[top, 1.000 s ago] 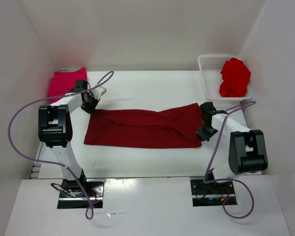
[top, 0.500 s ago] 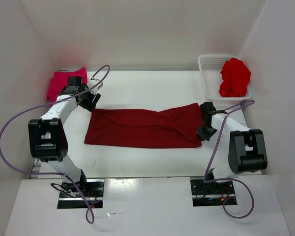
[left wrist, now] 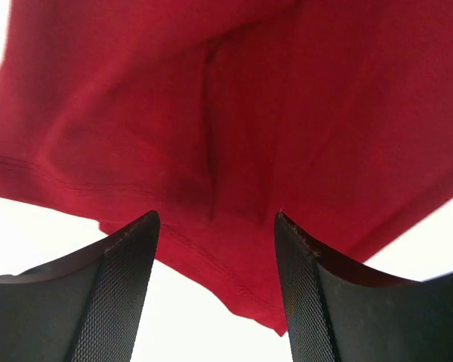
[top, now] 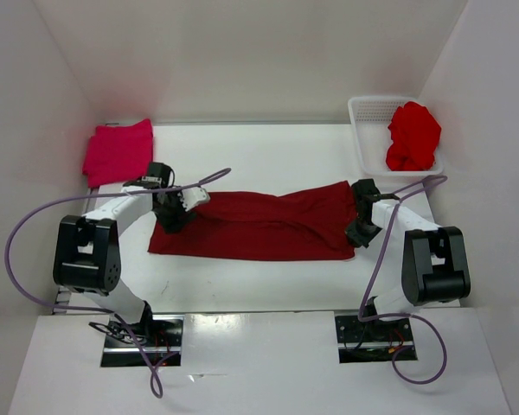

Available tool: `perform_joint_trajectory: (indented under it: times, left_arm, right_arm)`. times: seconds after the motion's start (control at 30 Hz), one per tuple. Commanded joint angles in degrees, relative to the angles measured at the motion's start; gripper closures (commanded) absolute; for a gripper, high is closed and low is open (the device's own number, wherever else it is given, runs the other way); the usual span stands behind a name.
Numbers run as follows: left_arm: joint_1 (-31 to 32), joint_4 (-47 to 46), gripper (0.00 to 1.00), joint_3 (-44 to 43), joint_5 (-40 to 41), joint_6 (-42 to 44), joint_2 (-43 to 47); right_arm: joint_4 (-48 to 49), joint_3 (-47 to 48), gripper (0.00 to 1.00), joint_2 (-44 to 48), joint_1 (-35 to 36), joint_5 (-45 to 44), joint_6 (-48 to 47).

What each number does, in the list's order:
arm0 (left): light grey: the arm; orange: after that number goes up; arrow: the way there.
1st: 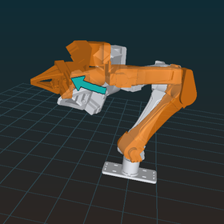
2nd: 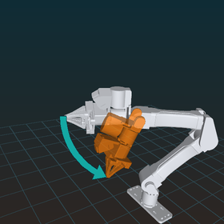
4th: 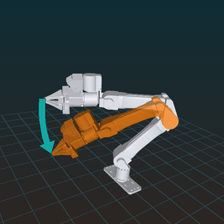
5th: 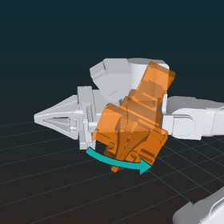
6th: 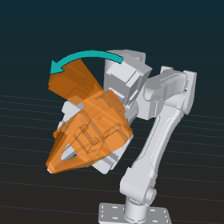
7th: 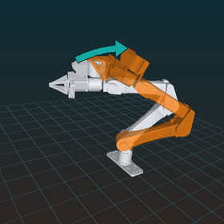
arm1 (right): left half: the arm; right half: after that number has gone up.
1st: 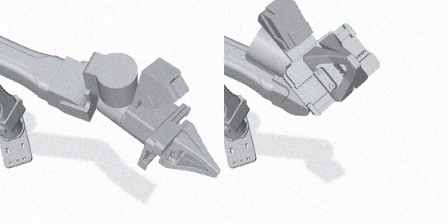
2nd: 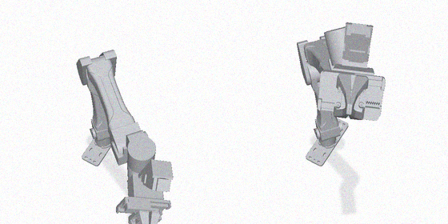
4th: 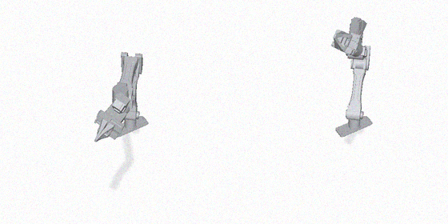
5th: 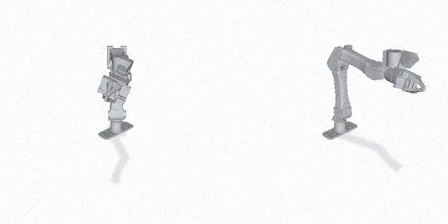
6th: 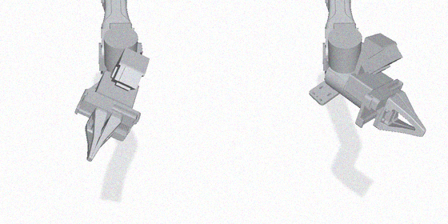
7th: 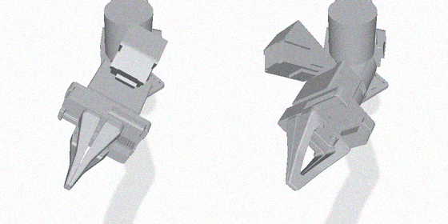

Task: Fold and stack the t-shirts
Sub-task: Rotate the tshirt 90 degrees

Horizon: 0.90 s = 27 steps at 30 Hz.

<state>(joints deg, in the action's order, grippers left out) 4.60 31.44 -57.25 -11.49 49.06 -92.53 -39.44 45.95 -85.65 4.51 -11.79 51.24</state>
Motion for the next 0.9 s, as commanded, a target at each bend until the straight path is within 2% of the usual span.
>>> perform_joint_trajectory:
  times: [0.0, 0.2, 0.33, 0.37, 0.5, 0.77, 0.87]
  left_arm:
    - [0.58, -4.0, 0.3, -0.58, 1.46, 0.52, -0.63]
    - [1.11, -6.12, 0.3, 0.04, 6.2, -0.01, -3.7]
    - [1.11, -7.36, 0.4, 0.56, 8.67, -0.01, -4.94]
    - [1.11, -8.23, 0.45, 0.56, 9.63, -0.54, -4.94]
    - [1.11, -7.45, 0.52, -0.13, 10.26, -0.54, -4.94]
    - [1.11, -6.22, 0.52, -1.54, 9.73, -1.07, -3.27]
    - [1.11, -6.83, 0.57, -1.54, 9.73, -1.07, -3.27]
  right_arm:
    - [2.79, 0.72, 0.95, -0.84, 0.5, 0.19, -0.35]
    - [2.79, 0.72, 0.95, -0.31, 0.5, 0.19, -0.35]
    - [2.79, 0.72, 0.95, -0.31, 0.5, 0.19, -0.35]
    - [2.79, 0.72, 0.95, -0.31, 0.5, 0.19, -0.35]
    - [2.79, 0.72, 0.95, -0.31, 0.5, 0.19, -0.35]
    - [2.79, 0.72, 0.95, -0.31, 0.5, 0.19, -0.35]
    - [2.79, 0.72, 0.95, -0.31, 0.5, 0.19, -0.35]
